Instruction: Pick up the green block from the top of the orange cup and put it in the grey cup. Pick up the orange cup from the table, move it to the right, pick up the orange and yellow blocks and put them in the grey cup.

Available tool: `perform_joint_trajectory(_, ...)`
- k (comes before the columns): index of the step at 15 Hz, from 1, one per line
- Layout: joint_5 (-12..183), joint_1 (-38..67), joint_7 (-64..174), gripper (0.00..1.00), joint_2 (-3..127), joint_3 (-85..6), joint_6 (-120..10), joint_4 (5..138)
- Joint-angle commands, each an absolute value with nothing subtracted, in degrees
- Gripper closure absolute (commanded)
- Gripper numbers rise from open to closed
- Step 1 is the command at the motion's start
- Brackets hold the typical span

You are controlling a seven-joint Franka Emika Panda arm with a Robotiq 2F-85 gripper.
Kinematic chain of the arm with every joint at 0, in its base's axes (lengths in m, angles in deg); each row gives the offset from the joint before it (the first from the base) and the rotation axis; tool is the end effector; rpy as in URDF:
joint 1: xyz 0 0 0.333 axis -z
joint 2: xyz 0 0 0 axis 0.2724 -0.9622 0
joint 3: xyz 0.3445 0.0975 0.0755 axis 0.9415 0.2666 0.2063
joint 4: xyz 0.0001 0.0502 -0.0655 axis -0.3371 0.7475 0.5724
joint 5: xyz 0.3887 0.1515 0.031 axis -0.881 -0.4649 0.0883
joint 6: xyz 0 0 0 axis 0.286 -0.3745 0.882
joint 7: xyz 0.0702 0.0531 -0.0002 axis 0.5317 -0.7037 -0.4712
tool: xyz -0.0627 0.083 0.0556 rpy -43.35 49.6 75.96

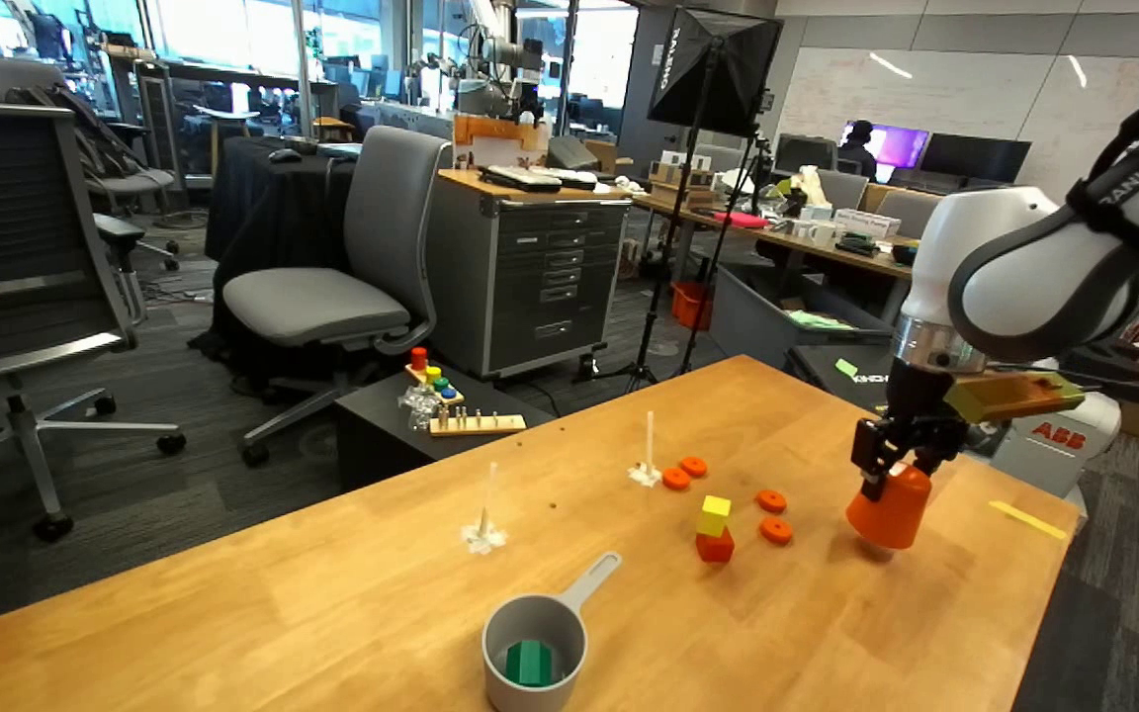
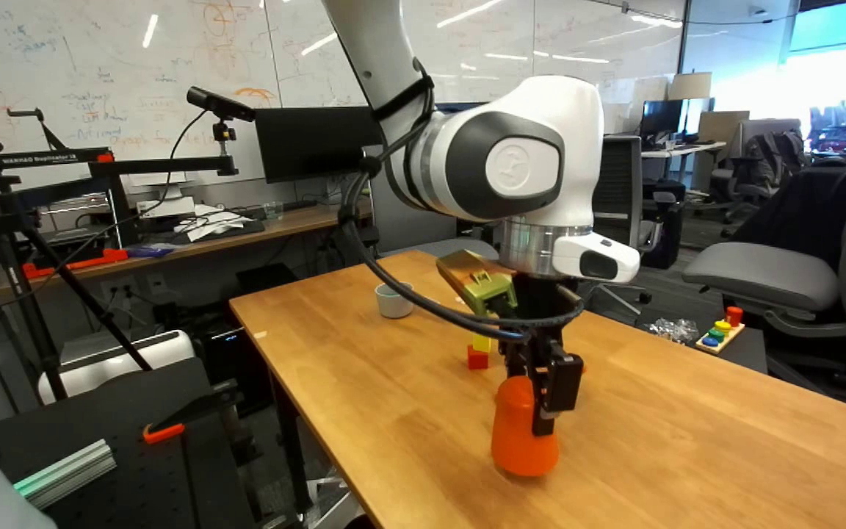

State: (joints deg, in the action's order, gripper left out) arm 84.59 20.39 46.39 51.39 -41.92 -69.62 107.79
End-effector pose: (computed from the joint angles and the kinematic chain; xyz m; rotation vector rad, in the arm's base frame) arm 0.5500 -0.1055 0.1596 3.0162 -0.5760 -0.1602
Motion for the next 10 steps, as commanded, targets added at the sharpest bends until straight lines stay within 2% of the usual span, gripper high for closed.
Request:
perform_joint_trajectory(1, 82.2, 20.9, 48.4, 0.54, 45.4, -41.6, -69.3, 102.4)
perform_joint_trajectory(3, 82.0, 20.6, 48.4, 0.54, 43.7, -41.5, -69.1, 100.9)
perform_joint_trajectory(4, 81.8, 20.7, 48.9, 0.50, 43.7, -41.3, -68.6, 100.4)
perform_joint_trajectory(5, 82.0, 20.1, 48.6, 0.07, 44.8, -41.3, -69.2, 101.0)
perform_joint_trajectory(8, 85.0, 16.4, 47.6, 0.00, 49.5, -42.0, -70.5, 103.4)
perform_joint_trajectory(10, 86.3, 14.0, 47.3, 0.00, 52.6, -41.9, -70.6, 104.1)
